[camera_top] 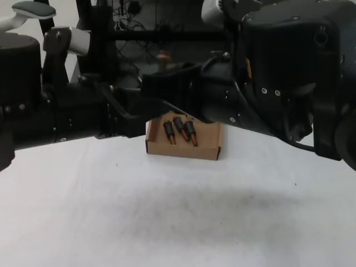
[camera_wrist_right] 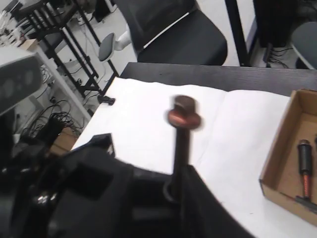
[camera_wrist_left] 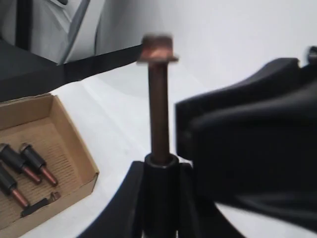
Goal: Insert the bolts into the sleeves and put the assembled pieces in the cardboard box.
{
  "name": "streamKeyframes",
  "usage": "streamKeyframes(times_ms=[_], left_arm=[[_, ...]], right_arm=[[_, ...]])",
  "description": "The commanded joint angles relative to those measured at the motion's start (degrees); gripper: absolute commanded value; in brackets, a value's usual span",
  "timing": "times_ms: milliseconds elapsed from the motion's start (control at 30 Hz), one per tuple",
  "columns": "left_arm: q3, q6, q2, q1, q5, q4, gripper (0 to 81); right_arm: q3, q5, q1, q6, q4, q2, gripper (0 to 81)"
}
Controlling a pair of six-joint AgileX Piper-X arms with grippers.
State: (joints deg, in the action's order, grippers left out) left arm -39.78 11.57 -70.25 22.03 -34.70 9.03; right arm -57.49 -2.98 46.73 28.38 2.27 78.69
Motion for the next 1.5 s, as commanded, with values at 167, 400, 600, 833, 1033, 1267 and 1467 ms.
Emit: streamKeyframes(times_ms=[167, 400, 600, 833, 1033, 1267, 1467], left_arm=[[-0.5, 0.0, 0.2, -0.2, 1.2, 1.5, 1.7], [-0.5, 0.0, 0.2, -0.2, 1.2, 1.5, 1.7], [-0.5, -6.0, 0.2, -0.2, 1.5, -2.4, 1.7], [-1.1, -12.6, -0.2, -0.2, 7.3, -4.1, 1.7], [-8.1, -14.5, -8.5, 0.5, 8.0, -11.7, 1.7], [-25.4, -16.3, -24.7, 3.5, 11.5, -21.3, 1.7], [-43.2, -17.1, -40.2, 6.2, 14.3, -32.9, 1.7]], right_arm=[[-0.4, 0.2, 0.5, 0.0, -0.5, -0.5, 65.9], [-0.5, -0.8, -0.5, -0.2, -0.5, -0.7, 65.9], [-0.5, -1.0, -2.4, -0.5, 2.1, -4.0, 65.9], [-0.5, -1.0, -2.7, -3.5, 15.7, -9.3, 65.9], [1.2, -1.0, -2.7, -3.5, 20.9, -12.8, 65.9], [4.4, 0.8, -2.7, -4.1, 31.6, -13.9, 65.9], [6.1, 1.2, -2.9, -11.0, 34.5, -13.9, 65.9]])
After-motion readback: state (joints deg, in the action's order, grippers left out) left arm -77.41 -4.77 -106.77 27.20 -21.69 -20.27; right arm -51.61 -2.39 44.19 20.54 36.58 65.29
